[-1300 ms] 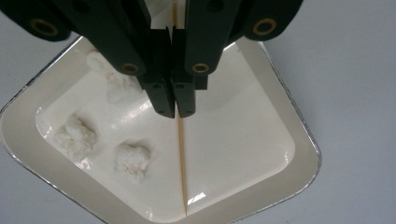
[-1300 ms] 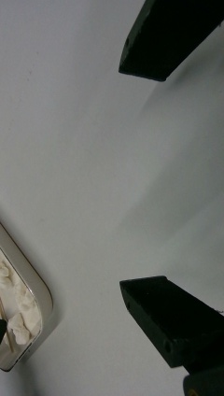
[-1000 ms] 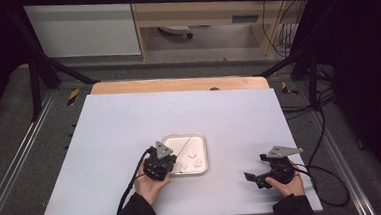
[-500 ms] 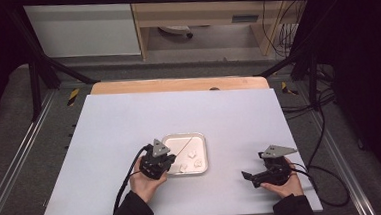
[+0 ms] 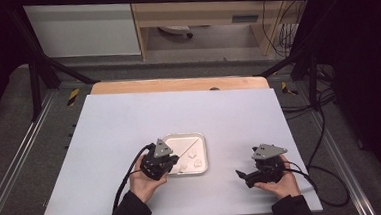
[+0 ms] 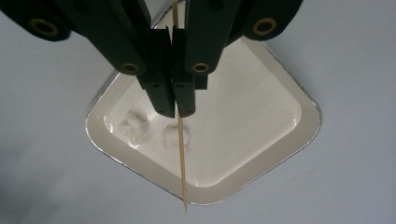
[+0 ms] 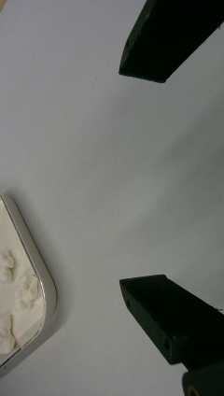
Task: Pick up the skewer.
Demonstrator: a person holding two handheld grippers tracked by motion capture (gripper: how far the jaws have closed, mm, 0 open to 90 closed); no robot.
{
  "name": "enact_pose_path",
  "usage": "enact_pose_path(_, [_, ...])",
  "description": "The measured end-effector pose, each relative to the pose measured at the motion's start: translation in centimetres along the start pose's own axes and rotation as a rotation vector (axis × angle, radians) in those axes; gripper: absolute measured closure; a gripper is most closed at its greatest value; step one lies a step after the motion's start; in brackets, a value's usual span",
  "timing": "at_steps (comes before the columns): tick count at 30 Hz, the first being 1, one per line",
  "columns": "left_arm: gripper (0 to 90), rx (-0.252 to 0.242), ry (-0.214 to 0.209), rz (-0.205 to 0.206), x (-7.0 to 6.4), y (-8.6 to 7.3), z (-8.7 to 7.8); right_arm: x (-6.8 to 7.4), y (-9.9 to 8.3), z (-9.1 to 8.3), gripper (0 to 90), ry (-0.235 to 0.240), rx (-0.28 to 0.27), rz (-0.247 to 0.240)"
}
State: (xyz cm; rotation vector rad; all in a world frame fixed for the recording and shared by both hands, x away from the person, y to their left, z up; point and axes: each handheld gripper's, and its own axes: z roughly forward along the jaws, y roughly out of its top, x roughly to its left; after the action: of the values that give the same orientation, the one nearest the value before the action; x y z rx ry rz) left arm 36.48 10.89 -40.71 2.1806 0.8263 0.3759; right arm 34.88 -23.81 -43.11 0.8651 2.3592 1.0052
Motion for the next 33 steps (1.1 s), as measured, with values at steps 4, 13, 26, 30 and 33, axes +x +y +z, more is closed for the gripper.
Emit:
enact_pose_path(4, [88.8, 0.007, -0.018, 0.023, -0.4, 0.5, 0.0, 0.7, 0.7, -0.1, 2.7, -0.019, 0.003, -0.073])
enact_pose_path(13, [88.8, 0.013, -0.049, 0.060, -1.3, 1.5, 0.1, 1.7, 2.2, 0.0, 4.7, -0.030, 0.019, -0.181])
enact_pose_path(26, [88.9, 0.037, -0.095, 0.126, -2.7, 2.8, 0.9, 3.0, 3.6, 0.5, 12.3, -0.030, 0.033, -0.369])
enact_pose_path(30, [88.9, 0.045, -0.111, 0.147, -3.2, 3.2, 1.2, 3.5, 3.9, 0.7, 14.7, -0.036, 0.030, -0.436])
enact_pose_path(33, [88.9, 0.050, -0.126, 0.158, -3.6, 3.5, 1.4, 3.8, 4.1, 0.8, 16.7, -0.035, 0.024, -0.482])
